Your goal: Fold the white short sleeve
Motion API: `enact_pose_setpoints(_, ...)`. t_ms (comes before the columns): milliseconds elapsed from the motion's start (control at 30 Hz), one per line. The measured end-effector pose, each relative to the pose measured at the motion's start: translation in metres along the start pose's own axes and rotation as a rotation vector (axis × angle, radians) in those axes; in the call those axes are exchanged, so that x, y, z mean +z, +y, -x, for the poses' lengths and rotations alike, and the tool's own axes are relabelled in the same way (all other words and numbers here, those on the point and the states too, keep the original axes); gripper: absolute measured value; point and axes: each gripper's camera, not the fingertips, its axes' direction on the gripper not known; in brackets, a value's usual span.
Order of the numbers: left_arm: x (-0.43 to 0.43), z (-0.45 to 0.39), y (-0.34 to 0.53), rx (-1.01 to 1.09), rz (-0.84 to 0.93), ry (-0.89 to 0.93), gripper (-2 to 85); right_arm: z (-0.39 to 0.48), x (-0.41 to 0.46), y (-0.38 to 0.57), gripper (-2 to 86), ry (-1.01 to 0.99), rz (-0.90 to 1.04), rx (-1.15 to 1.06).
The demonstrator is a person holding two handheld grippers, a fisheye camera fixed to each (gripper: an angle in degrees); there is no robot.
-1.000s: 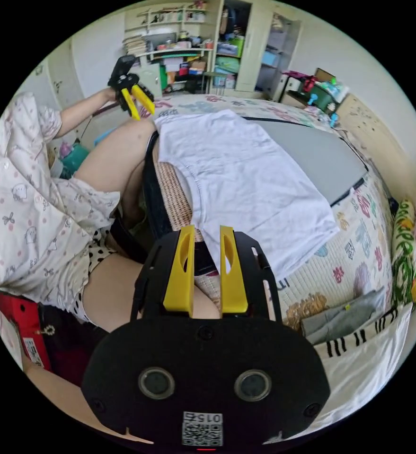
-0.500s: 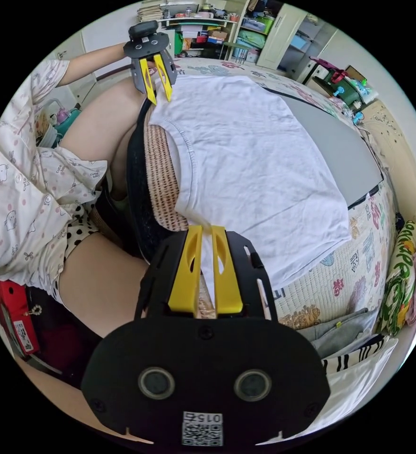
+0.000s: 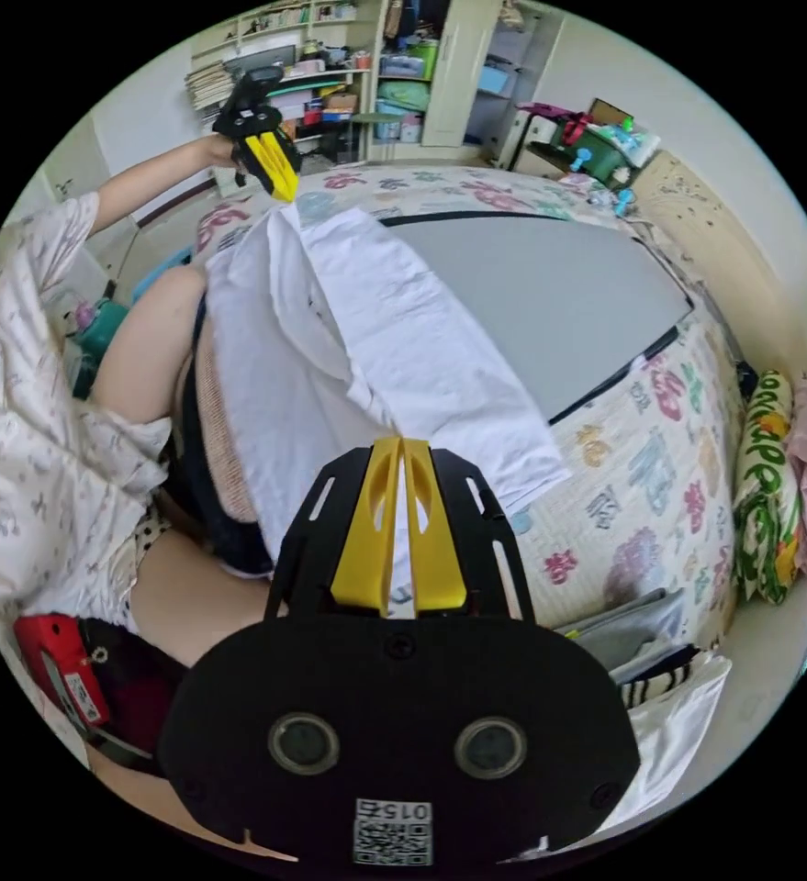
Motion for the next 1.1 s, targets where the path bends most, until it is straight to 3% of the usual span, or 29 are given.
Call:
enact_pose_setpoints(133, -0.051, 0.126, -0.107, -0.313, -0.225, -0.255, 1.7, -0.118, -0.036, -0.133, 0.0, 0.242, -0.103, 0.282)
enact_pose_setpoints(200, -0.078, 0.171, -0.134, -0.587, -0.518, -0.321, 5.3, -0.189, -0.067, -0.201, 2.2, 0.316, -0.271, 0.587)
enact_pose_setpoints(300, -0.07, 0.156, -0.141, -0.649, -0.669, -0.313, 8.0, -0.202, -0.081, -0.231, 5.7, 0.177, -0.505, 0.741)
enact_pose_setpoints(400, -0.019, 0.113, -0.141, -0.501, -0.518, -0.292, 8.3, -0.164, -0.047, -0.242, 6.4, -0.021, -0.489, 0.582)
enact_pose_setpoints(500, 0.053, 0.082, -0.143, -0.385, -0.284, -0.291, 9.3, -0.115, 0.007, -0.238, 7.6, 0.015, -0.344, 0.438)
enact_pose_setpoints(700, 0.145, 0.081, -0.211, -0.26, 0.008, -0.317, 11.7, -0.081, 0.061, -0.288, 10.7, 0.048, -0.194, 0.288)
enact_pose_setpoints(867, 0.161, 0.102, -0.249, -0.247, 0.113, -0.321, 9.1, -0.083, 0.075, -0.345, 9.6, 0.048, -0.096, 0.22)
enact_pose_setpoints(967, 0.144, 0.123, -0.264, -0.297, 0.096, -0.229, 5.1, -0.093, 0.077, -0.371, 7.3, 0.073, 0.004, 0.181)
enact_pose_setpoints(1100, 0.083, 0.177, -0.271, -0.398, 0.0, -0.055, 1.0, -0.148, 0.033, -0.391, 0.6, -0.056, -0.033, 0.281)
